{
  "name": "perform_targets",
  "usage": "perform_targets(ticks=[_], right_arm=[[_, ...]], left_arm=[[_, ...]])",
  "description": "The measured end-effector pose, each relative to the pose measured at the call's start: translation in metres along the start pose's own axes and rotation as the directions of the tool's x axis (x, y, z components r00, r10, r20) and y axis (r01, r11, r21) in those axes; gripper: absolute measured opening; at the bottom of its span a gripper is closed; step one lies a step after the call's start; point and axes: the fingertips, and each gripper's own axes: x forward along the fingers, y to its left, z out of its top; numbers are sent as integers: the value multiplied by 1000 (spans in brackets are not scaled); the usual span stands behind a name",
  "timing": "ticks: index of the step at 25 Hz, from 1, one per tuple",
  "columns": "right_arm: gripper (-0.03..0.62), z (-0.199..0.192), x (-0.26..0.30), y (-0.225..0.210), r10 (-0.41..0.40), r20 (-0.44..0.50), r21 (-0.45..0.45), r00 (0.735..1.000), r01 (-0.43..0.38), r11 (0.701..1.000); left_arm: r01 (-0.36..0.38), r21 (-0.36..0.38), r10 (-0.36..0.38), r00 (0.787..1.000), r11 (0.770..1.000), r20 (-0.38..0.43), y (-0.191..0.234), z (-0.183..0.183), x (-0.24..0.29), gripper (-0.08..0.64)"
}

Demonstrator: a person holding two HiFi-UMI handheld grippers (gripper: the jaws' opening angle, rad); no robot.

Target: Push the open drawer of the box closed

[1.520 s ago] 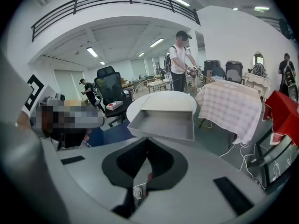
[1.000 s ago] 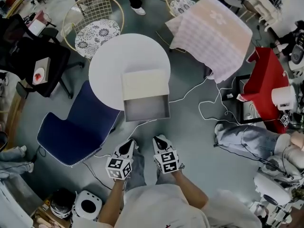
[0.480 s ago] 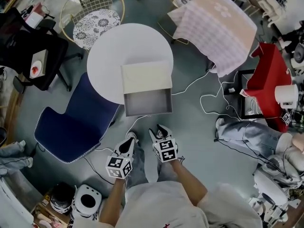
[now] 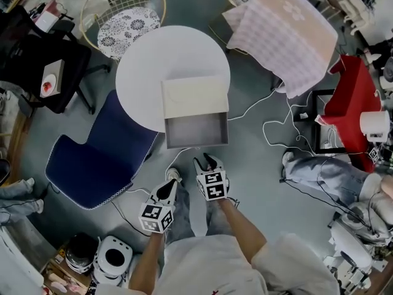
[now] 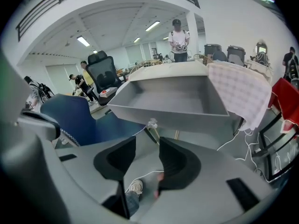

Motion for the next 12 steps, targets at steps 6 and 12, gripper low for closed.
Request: perform_targets(ticks=[6, 12], right_arm=[[155, 10, 21, -8, -27, -5, 12, 1000, 27, 1000], [116, 16, 29, -9, -41, -4, 16, 999, 41, 999]], left_arm=[[-6, -13, 6, 1000, 1000, -9, 2, -7, -5, 12], [-4, -19, 4, 1000, 1000, -21, 4, -13, -5, 12]])
